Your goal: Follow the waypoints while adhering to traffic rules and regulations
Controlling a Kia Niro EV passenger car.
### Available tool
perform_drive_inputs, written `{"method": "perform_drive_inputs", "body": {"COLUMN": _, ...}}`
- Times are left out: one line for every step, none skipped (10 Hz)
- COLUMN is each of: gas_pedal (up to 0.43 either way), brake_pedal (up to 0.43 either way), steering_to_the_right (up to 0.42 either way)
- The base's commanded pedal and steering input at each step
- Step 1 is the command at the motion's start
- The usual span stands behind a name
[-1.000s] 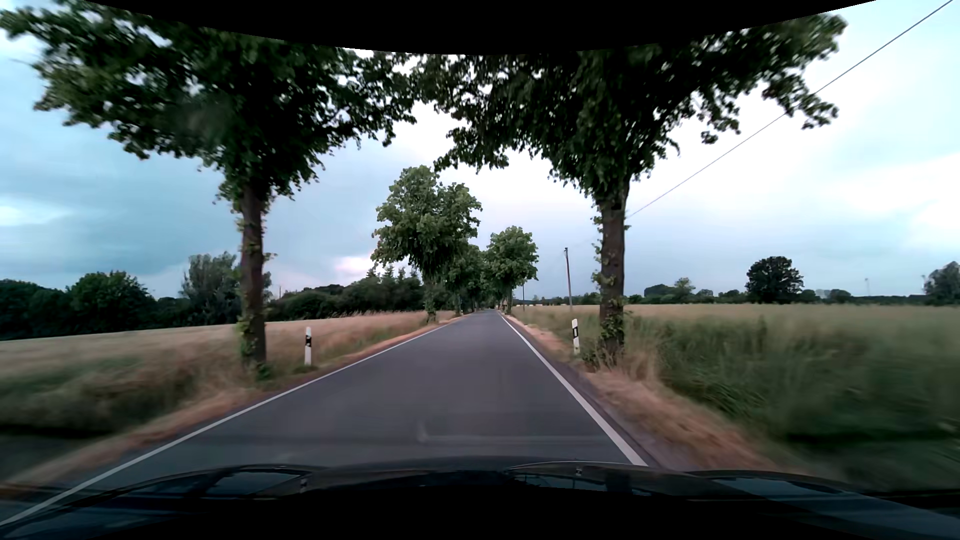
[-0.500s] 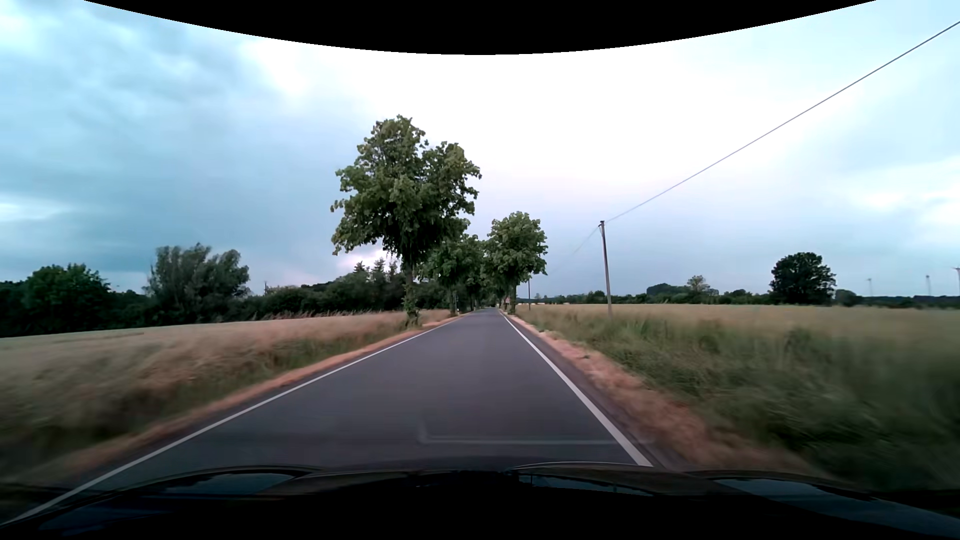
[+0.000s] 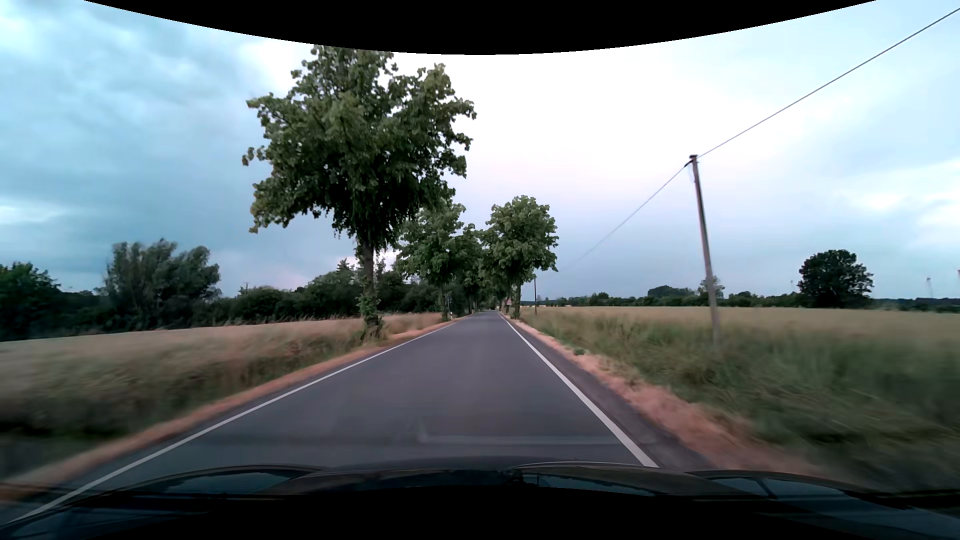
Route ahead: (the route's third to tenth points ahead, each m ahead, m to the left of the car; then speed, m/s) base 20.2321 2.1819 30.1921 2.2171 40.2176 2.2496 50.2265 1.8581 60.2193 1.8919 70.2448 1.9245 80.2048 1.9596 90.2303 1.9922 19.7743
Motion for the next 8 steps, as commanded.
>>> {"method": "perform_drive_inputs", "body": {"gas_pedal": 0.209, "brake_pedal": 0.0, "steering_to_the_right": -0.002}}
{"method": "perform_drive_inputs", "body": {"gas_pedal": 0.209, "brake_pedal": 0.0, "steering_to_the_right": -0.002}}
{"method": "perform_drive_inputs", "body": {"gas_pedal": 0.209, "brake_pedal": 0.0, "steering_to_the_right": -0.002}}
{"method": "perform_drive_inputs", "body": {"gas_pedal": 0.209, "brake_pedal": 0.0, "steering_to_the_right": -0.001}}
{"method": "perform_drive_inputs", "body": {"gas_pedal": 0.209, "brake_pedal": 0.0, "steering_to_the_right": -0.001}}
{"method": "perform_drive_inputs", "body": {"gas_pedal": 0.209, "brake_pedal": 0.0, "steering_to_the_right": -0.001}}
{"method": "perform_drive_inputs", "body": {"gas_pedal": 0.209, "brake_pedal": 0.0, "steering_to_the_right": -0.001}}
{"method": "perform_drive_inputs", "body": {"gas_pedal": 0.209, "brake_pedal": 0.0, "steering_to_the_right": -0.001}}
